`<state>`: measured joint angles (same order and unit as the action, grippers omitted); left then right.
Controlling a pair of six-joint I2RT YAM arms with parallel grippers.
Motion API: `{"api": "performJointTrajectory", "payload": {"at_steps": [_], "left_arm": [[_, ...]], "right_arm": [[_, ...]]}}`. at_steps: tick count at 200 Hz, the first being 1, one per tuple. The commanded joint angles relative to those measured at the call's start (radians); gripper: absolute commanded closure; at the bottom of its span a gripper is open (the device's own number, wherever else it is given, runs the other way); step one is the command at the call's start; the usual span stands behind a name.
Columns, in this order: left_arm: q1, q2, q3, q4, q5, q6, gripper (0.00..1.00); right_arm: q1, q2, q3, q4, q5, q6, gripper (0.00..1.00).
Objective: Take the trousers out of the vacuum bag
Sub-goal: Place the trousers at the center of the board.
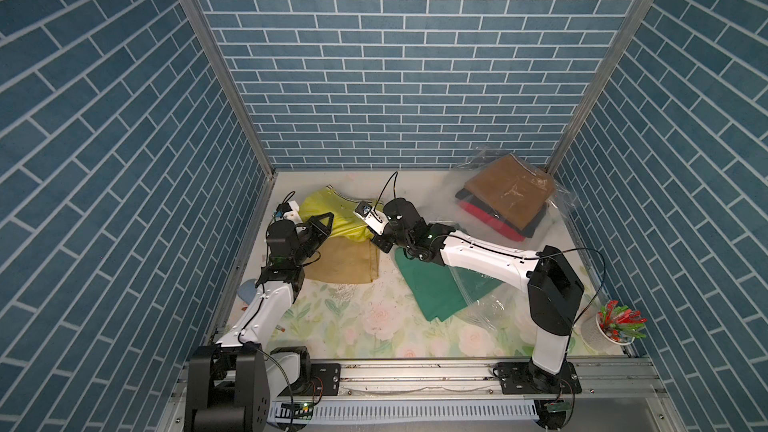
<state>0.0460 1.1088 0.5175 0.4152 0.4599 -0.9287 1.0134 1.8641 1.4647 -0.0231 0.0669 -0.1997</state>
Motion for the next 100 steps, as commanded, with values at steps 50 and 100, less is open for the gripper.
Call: {"api": "performJointTrajectory", "payload": {"at_steps": [50,100], "left_arm": [[0.1,-0.064,-0.143,-0.133,-0.033,0.097,0.88],[0.104,-0.082,-0.208,-0.17,-0.062,0.091,0.75]], "right_arm": [[0.046,-0.031,-0.1,0.134,0.146,0.123,1.0],[0.077,-0.008,-0.194,0.197,0.203,0.131,0.93]]}}
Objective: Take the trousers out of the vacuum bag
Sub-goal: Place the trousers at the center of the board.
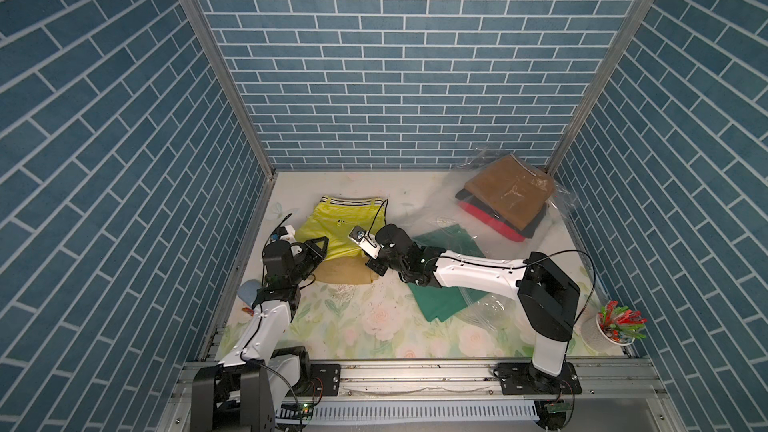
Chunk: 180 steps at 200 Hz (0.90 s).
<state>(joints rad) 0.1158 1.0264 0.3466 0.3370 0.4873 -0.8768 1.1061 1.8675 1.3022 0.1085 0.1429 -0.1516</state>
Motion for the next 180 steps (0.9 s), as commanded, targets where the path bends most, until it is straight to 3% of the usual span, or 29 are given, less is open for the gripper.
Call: {"api": "performJointTrajectory", "payload": {"at_steps": [1,48,99,140,180], "left_arm": [[0.034,0.0,-0.038,-0.093,-0.089,0.039,0.75],[0.035,-0.074,-0.049,-0.216,-0.129,0.037,0.46],[0.037,-0.153,0.043,-0.356,-0.129,0.061,0.13],[0.037,-0.206,0.146,-0.461,-0.099,0.097,0.09],[0.035,-0.266,0.258,-0.535,-0.057,0.118,0.13]], "right_arm": [[-0.016,-0.012,-0.033,0.067,0.129,0.083,0.93],[0.001,0.012,-0.071,0.08,0.103,0.092,0.71],[0.012,-0.079,-0.199,0.086,-0.037,0.142,0.49],[0.014,-0.252,-0.332,0.067,-0.185,0.236,0.3],[0.014,-0.429,-0.439,0.103,-0.179,0.357,0.33]]}}
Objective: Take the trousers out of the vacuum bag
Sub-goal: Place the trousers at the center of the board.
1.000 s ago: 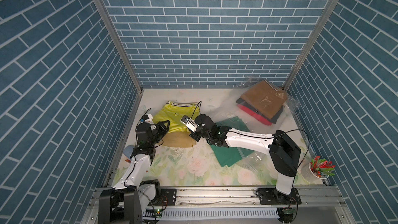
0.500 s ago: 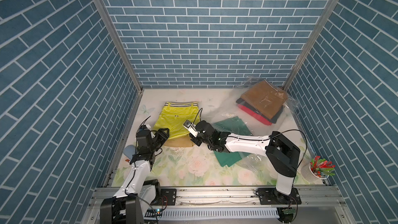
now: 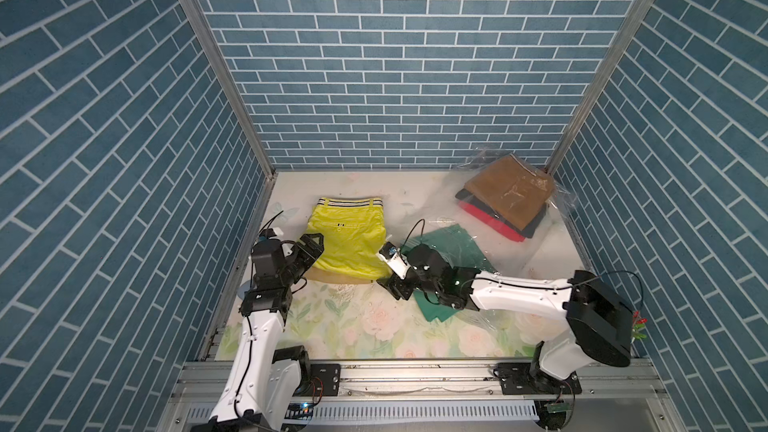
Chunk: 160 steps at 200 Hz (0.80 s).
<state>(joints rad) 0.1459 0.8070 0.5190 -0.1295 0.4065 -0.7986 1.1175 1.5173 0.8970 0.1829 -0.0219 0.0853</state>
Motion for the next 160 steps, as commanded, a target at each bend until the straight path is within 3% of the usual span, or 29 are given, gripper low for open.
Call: {"api": "performJointTrajectory", "payload": {"at_steps": [1,35,79,113,160], "left_arm": [[0.005,-0.049,0.089,-0.071,0.023,0.04,0.13],[0.006,-0.094,0.168,-0.094,0.032,0.032,0.18],[0.005,-0.163,0.195,-0.067,-0.016,0.026,0.22],[0.004,-0.093,0.104,0.058,0.093,-0.017,0.23],[-0.002,0.011,-0.051,0.254,0.107,-0.038,0.26]], "right_arm": [[0.002,-0.081,-0.034,0.029,-0.01,0.122,0.33],[-0.001,-0.071,0.017,0.013,0.103,0.194,0.4],[-0.004,0.117,0.164,0.034,0.136,0.255,0.43],[-0.005,0.288,0.276,0.056,0.117,0.303,0.48],[-0.014,0.509,0.414,-0.021,0.165,0.359,0.53]]}}
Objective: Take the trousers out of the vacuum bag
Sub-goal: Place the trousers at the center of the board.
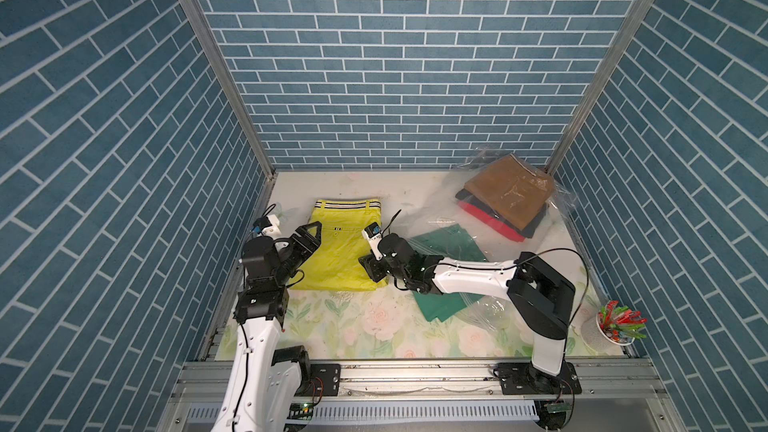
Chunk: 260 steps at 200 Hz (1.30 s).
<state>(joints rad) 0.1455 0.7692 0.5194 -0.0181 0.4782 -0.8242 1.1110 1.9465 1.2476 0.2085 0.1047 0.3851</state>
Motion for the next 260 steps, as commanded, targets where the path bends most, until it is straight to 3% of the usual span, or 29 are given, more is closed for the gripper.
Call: {"api": "performJointTrajectory", "payload": {"at_steps": [1,29,73,121,201,260], "left_arm": [[-0.002,0.052,-0.053,0.145,0.036,-0.013,0.26],[-0.007,0.135,-0.06,0.217,0.03,-0.008,0.26],[-0.033,0.311,-0.018,0.34,0.028,-0.011,0.25],[-0.05,0.511,0.097,0.419,0.017,0.0,0.26],[-0.073,0.831,0.255,0.57,-0.017,-0.038,0.3],[-0.078,1.013,0.277,0.647,-0.051,-0.045,0.29]], "right_arm": [[-0.008,0.083,0.065,-0.049,0.039,0.06,0.53],[-0.022,0.121,0.085,-0.089,0.066,0.067,0.56],[-0.052,-0.005,0.05,-0.038,-0.013,-0.011,0.55],[-0.123,-0.014,0.182,-0.097,-0.047,-0.062,0.53],[-0.207,0.282,0.587,-0.232,-0.039,-0.081,0.57],[-0.242,0.472,0.69,-0.276,-0.061,-0.074,0.59]]}}
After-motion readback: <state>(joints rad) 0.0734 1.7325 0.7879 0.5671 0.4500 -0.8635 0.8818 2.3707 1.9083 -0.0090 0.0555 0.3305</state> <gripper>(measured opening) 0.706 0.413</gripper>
